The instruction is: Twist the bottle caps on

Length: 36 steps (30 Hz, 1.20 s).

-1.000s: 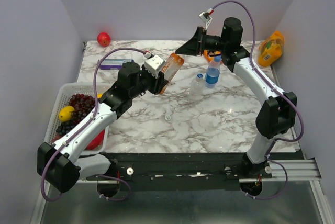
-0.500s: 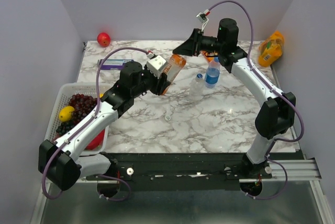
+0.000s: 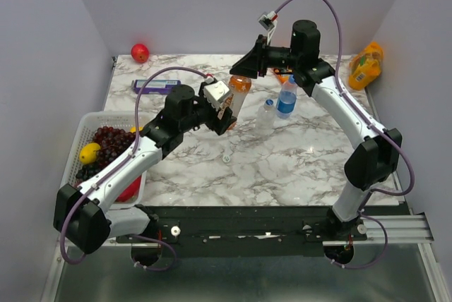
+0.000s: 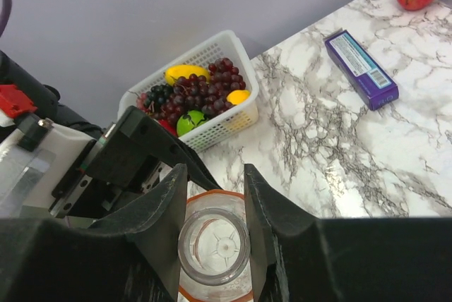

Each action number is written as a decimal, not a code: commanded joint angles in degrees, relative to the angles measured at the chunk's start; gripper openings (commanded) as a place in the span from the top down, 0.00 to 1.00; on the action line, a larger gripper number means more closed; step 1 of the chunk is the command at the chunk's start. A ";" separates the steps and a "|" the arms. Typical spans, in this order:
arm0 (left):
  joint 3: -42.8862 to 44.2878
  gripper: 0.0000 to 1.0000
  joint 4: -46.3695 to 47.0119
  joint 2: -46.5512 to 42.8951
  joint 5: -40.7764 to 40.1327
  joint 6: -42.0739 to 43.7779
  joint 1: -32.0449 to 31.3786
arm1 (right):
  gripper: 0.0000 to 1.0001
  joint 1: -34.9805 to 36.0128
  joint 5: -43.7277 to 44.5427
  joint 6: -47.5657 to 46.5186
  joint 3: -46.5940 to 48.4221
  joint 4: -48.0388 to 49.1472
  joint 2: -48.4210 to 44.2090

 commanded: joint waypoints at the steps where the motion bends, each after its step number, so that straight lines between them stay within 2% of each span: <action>1: -1.09 0.15 3.50 3.07 4.20 -1.03 -0.25 | 1.00 0.91 -2.19 -1.30 0.91 -1.09 -2.68; 7: -0.65 0.15 8.60 5.53 4.28 -3.32 -0.25 | 0.99 1.70 -2.28 0.63 0.73 -0.21 -2.77; 13: 0.31 0.17 8.78 6.77 6.39 -3.94 -0.25 | 0.99 2.31 -2.46 0.90 0.47 0.40 -2.77; 19: 0.05 0.26 7.11 6.60 8.76 -3.06 -0.25 | 0.99 2.40 -2.37 1.16 0.29 0.84 -2.68; 22: -0.21 0.34 6.58 6.68 9.55 -2.62 -0.25 | 0.98 2.40 -2.98 1.69 0.38 1.19 -2.33; 24: -0.82 0.40 6.84 6.42 9.29 -2.88 -0.25 | 0.83 2.40 -3.94 1.69 0.64 1.37 -2.33; 25: -0.92 0.41 6.93 6.25 8.94 -2.88 -0.25 | 0.71 2.40 -3.86 0.82 0.64 1.37 -2.68; 26: -1.09 0.43 6.76 5.90 8.42 -2.88 -0.25 | 0.52 2.31 -3.86 -0.14 1.08 1.28 -3.12; 28: -1.79 0.46 5.80 4.41 7.19 -2.88 0.01 | 0.39 2.31 -3.08 -4.69 2.57 -0.98 -4.35; 29: -2.14 0.49 5.36 3.44 6.83 -2.79 0.18 | 0.25 2.14 -2.11 -6.81 4.84 -2.48 -4.79; 31: -3.37 0.51 3.95 0.29 5.34 -2.35 0.89 | 0.06 1.52 2.19 -11.55 6.35 -4.60 -5.93; 32: -3.90 0.53 3.25 -0.86 4.90 -1.83 1.24 | 0.01 1.09 3.60 -12.28 6.97 -5.30 -6.89; 36: -6.19 0.53 -0.35 -6.32 -0.10 -0.86 3.69 | 0.01 -0.41 2.73 -21.30 12.48 -11.87 -6.21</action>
